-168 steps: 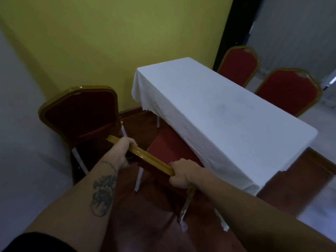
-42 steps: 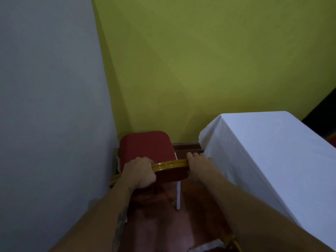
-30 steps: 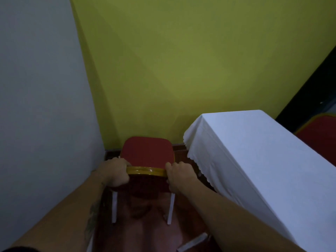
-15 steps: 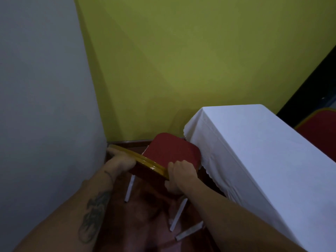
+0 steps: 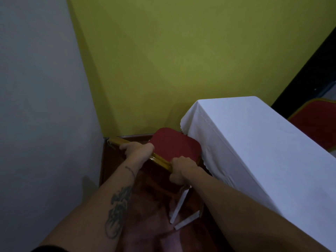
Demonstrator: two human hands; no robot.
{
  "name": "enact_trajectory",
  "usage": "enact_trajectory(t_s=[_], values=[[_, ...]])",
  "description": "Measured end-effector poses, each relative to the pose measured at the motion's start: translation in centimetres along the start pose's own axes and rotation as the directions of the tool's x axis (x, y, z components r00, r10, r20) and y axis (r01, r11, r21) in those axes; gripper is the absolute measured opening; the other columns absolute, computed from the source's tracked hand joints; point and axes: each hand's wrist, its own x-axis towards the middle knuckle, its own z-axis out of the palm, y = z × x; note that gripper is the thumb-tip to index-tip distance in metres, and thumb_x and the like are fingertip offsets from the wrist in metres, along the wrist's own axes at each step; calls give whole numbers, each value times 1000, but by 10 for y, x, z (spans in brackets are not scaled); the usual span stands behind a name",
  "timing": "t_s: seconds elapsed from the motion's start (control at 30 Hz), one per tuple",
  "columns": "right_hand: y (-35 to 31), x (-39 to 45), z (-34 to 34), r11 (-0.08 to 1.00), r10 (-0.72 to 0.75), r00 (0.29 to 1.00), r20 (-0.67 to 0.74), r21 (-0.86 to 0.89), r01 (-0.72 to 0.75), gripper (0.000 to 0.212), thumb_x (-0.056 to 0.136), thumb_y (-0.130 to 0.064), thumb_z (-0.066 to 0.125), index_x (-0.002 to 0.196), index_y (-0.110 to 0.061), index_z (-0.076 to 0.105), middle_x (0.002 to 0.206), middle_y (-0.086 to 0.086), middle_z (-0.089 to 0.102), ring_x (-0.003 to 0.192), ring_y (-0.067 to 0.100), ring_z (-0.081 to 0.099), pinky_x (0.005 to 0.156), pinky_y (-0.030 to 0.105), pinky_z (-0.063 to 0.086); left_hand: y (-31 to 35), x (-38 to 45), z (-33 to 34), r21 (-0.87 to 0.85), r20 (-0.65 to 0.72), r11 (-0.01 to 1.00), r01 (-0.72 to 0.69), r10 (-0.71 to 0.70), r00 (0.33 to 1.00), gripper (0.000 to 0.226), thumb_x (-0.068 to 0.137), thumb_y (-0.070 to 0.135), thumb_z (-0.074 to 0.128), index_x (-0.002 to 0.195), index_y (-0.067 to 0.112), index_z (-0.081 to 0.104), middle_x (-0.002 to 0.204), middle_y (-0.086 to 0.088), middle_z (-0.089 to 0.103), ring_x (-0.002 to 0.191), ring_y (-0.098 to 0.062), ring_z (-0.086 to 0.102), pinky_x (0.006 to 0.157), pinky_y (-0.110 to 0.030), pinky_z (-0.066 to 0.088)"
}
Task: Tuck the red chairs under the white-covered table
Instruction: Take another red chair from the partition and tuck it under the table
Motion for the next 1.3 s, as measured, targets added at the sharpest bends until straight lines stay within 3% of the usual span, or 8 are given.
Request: enact_trajectory(t_s=[0.3, 0.5, 0.77, 0.87, 0.97, 1.03, 1.17, 1.3], values=[[-42, -14, 7, 995, -86, 996, 7, 42, 86, 45, 88, -30, 66, 128, -9, 60, 128, 15, 62, 114, 35, 62, 87, 40, 51, -12, 15, -23, 203, -119, 973, -111, 137, 983, 78, 75, 18, 71, 134, -9, 28, 132, -22, 57, 119, -40, 59, 89, -39, 48], [-58, -16, 8, 990, -98, 994, 43, 110, 93, 37, 90, -30, 64, 117, -6, 64, 123, 17, 64, 110, 38, 64, 78, 37, 49, -9, 28, -32, 346, -65, 926, -154, 187, 980, 83, 77, 14, 70, 141, -10, 23, 137, -24, 54, 123, -42, 56, 91, -40, 48], [-58, -5, 11, 987, -82, 996, 42, 140, 75, 51, 91, -38, 64, 129, -4, 60, 130, 20, 61, 114, 40, 62, 85, 40, 52, 13, 52, -23, 350, 142, 899, -262, 226, 964, 75, 62, 23, 70, 128, -9, 54, 118, -22, 66, 100, -37, 67, 57, -30, 43], [-47, 0, 13, 985, -64, 998, 15, 164, 61, 53, 95, -43, 59, 131, -4, 59, 131, 20, 60, 115, 40, 61, 90, 43, 52, 26, 60, -10, 367, 234, 879, -305, 230, 945, 87, 60, 24, 69, 134, -16, 48, 118, -27, 66, 94, -38, 66, 50, -32, 46], [-34, 7, 10, 984, -29, 1000, -5, 178, 29, 53, 96, -44, 57, 130, -4, 58, 131, 21, 59, 115, 41, 61, 91, 44, 51, 39, 67, 5, 369, 259, 870, -327, 241, 935, 79, 65, 21, 73, 131, -16, 48, 94, -17, 66, 68, -26, 59, 44, -30, 40], [-25, 13, 7, 983, -11, 1000, -16, 185, 14, 54, 96, -45, 56, 131, -3, 57, 132, 21, 59, 116, 41, 60, 91, 44, 51, 48, 72, 18, 354, 259, 873, -335, 253, 932, 77, 69, 18, 75, 133, -11, 43, 94, -13, 62, 75, -25, 60, 51, -30, 43], [-11, 28, 2, 977, 29, 999, -36, 211, -21, 55, 97, -45, 54, 133, -4, 55, 133, 20, 59, 118, 40, 59, 95, 44, 50, 65, 81, 40, 351, 274, 871, -345, 256, 927, 95, 80, 14, 74, 145, -10, 9, 91, -10, 52, 92, -31, 56, 71, -37, 47], [-5, 42, -5, 973, 57, 997, -42, 228, -46, 54, 98, -44, 53, 134, -4, 52, 134, 19, 58, 121, 39, 58, 95, 43, 48, 82, 94, 54, 342, 272, 870, -355, 270, 924, 98, 80, 13, 75, 145, -11, 6, 95, -12, 54, 92, -32, 56, 75, -40, 49]])
